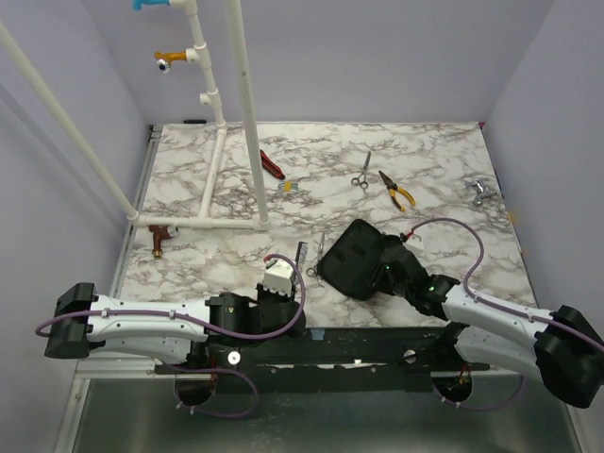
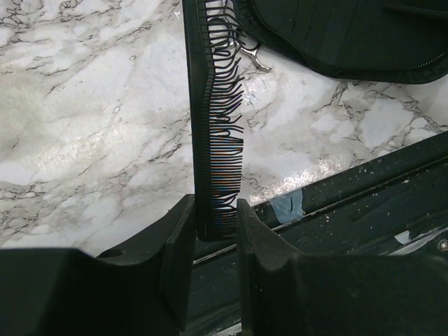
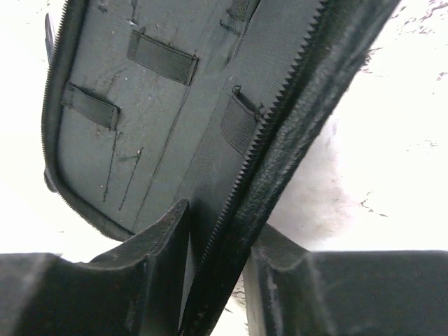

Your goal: Sort the hair-cutting tools

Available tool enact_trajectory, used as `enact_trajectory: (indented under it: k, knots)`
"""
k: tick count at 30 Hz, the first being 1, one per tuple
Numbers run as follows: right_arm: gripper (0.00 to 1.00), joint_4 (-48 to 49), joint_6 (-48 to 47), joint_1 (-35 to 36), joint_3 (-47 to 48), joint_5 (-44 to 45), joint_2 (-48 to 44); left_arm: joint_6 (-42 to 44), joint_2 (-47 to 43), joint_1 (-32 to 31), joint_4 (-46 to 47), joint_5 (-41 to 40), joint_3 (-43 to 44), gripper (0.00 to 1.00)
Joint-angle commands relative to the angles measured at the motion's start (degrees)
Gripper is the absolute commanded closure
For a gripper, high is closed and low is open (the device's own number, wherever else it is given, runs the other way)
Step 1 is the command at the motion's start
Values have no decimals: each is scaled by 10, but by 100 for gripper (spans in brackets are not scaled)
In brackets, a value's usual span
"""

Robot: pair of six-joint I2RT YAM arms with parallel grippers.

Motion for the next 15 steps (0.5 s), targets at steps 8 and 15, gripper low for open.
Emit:
enact_trajectory:
  k: [8, 15]
  knots:
    - [73, 174, -45, 2, -103, -156, -53, -15, 20, 3, -19, 24, 20, 91]
    - [69, 235, -46, 2, -80, -184, 19, -41, -2, 2, -44, 28, 10, 91]
